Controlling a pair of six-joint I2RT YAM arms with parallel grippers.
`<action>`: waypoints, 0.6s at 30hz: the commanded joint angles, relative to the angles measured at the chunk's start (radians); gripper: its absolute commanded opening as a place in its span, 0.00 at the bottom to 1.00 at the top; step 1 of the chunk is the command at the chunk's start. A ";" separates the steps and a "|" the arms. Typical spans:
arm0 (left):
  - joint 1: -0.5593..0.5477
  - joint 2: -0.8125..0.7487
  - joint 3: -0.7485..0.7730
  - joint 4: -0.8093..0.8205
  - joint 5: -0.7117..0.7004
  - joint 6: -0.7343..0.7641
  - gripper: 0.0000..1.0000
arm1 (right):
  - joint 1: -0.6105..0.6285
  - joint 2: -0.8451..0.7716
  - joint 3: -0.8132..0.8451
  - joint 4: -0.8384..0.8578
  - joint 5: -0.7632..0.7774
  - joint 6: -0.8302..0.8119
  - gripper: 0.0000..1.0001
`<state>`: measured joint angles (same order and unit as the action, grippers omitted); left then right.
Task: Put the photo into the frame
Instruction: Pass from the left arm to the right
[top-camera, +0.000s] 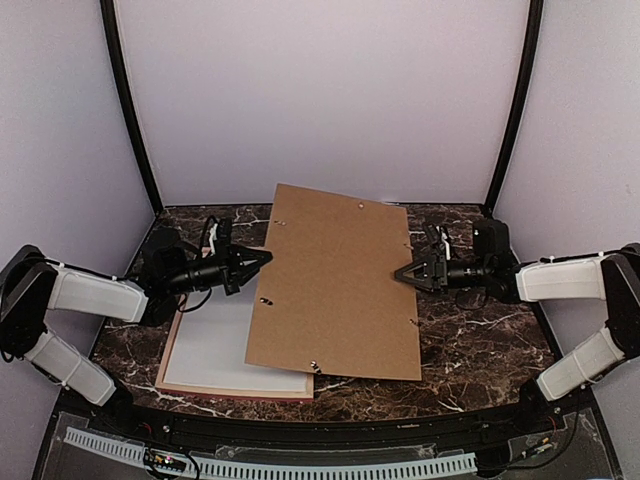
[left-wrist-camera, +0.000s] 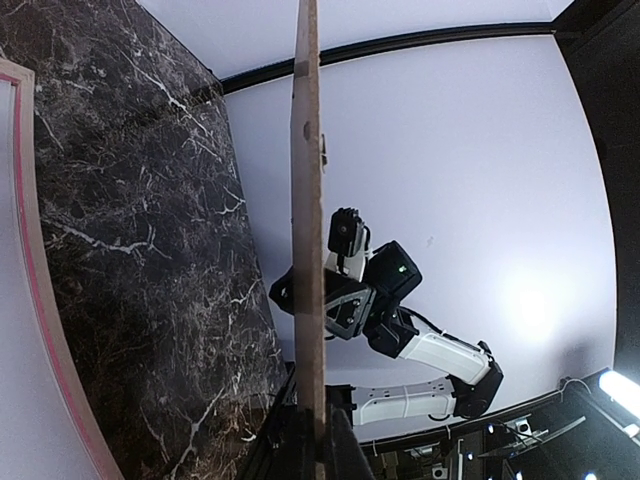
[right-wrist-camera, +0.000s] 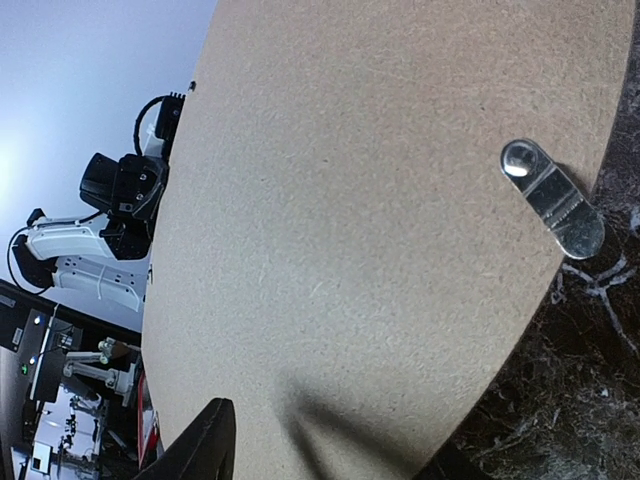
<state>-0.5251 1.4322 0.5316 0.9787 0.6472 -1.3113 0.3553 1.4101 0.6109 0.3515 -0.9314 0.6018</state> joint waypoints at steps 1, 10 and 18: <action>0.007 -0.025 -0.011 0.068 0.010 0.024 0.00 | -0.002 0.005 0.005 0.129 -0.052 0.070 0.50; 0.007 -0.025 -0.026 0.003 -0.012 0.087 0.00 | -0.014 0.005 -0.002 0.209 -0.086 0.144 0.34; 0.007 -0.020 -0.012 -0.127 -0.042 0.194 0.00 | -0.021 -0.003 0.004 0.215 -0.111 0.160 0.20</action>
<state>-0.5194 1.4300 0.5144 0.9344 0.6289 -1.2064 0.3336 1.4151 0.6071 0.4725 -0.9783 0.7498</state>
